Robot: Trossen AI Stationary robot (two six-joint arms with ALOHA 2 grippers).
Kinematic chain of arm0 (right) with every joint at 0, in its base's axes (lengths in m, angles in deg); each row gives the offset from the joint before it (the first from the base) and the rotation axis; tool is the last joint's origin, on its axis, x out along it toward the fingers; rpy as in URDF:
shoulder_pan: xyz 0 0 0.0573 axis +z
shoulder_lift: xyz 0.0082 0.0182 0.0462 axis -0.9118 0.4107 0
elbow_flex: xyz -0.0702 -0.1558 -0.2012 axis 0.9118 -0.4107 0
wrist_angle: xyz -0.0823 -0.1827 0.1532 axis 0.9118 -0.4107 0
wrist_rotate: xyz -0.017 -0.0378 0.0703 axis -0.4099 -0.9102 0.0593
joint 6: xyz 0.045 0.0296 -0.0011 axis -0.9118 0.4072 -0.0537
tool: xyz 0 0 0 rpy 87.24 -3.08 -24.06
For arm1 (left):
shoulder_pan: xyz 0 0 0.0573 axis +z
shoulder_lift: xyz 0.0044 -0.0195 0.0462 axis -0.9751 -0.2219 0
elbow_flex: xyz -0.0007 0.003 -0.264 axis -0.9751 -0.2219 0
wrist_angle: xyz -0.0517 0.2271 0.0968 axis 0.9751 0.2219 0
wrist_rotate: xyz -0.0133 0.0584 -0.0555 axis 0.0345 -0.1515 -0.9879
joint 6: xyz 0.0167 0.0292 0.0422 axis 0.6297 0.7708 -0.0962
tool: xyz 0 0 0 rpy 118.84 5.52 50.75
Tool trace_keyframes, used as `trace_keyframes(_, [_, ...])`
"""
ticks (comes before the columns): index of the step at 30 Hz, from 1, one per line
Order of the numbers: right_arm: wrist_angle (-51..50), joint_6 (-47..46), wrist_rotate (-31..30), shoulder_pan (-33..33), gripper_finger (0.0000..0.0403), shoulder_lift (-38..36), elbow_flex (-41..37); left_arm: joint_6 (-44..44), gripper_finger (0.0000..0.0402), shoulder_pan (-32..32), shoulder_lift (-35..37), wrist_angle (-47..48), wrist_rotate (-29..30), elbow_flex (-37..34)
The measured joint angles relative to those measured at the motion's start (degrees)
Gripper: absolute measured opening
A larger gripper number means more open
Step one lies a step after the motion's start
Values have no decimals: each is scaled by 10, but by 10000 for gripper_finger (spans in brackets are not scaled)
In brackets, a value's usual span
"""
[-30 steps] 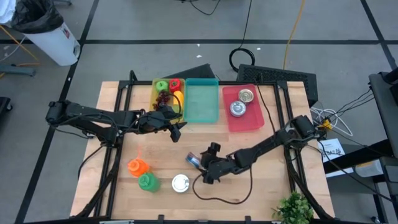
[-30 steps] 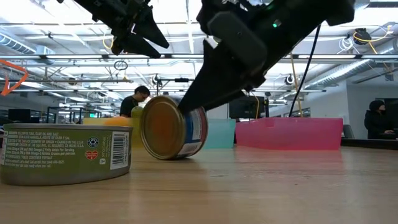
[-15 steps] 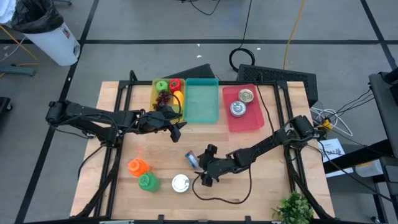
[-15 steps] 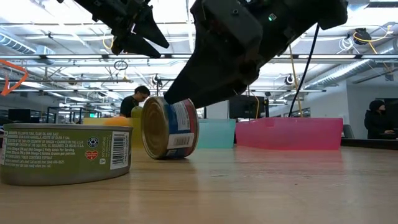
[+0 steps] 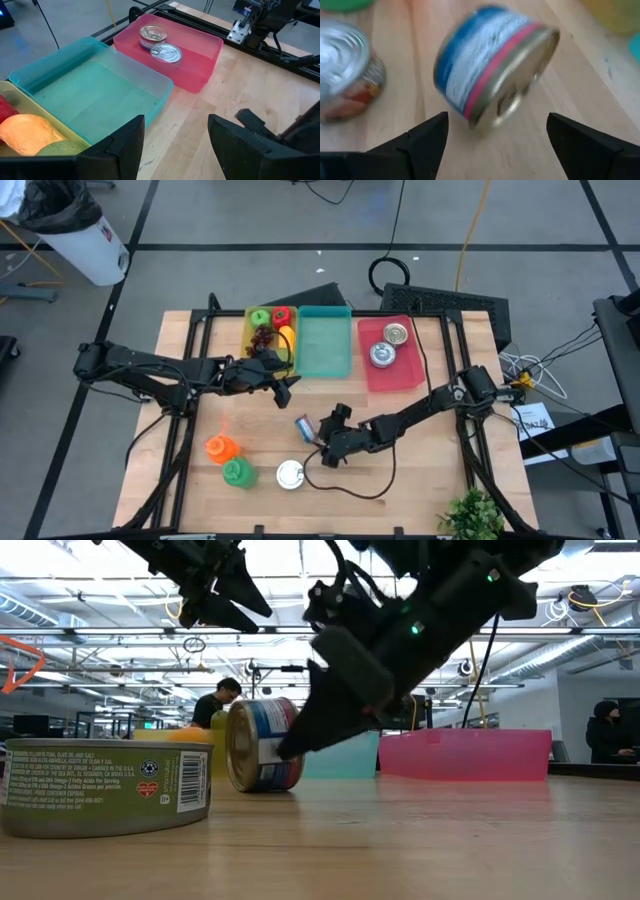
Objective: Pick & Place Food Item
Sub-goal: Put the blue pink tuna can into the red bin
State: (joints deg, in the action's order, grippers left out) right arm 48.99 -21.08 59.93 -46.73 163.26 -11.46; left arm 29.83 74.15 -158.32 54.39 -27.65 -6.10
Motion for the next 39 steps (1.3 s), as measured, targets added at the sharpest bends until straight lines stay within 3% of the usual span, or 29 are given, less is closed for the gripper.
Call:
trace_keyframes(21, [-63,14,-108,-14,320,-7,0,0,228,0,0,1,0,0])
trace_keyframes(26, [-27,-7,-99,-11,320,-7,0,-1,228,0,0,1,0,0])
trace_keyframes(32, [43,-36,-30,-9,320,-7,0,-2,228,0,0,1,-1,0])
trace_keyframes(39, [120,-46,-32,-4,328,-1,1,-2,228,0,0,1,-1,0])
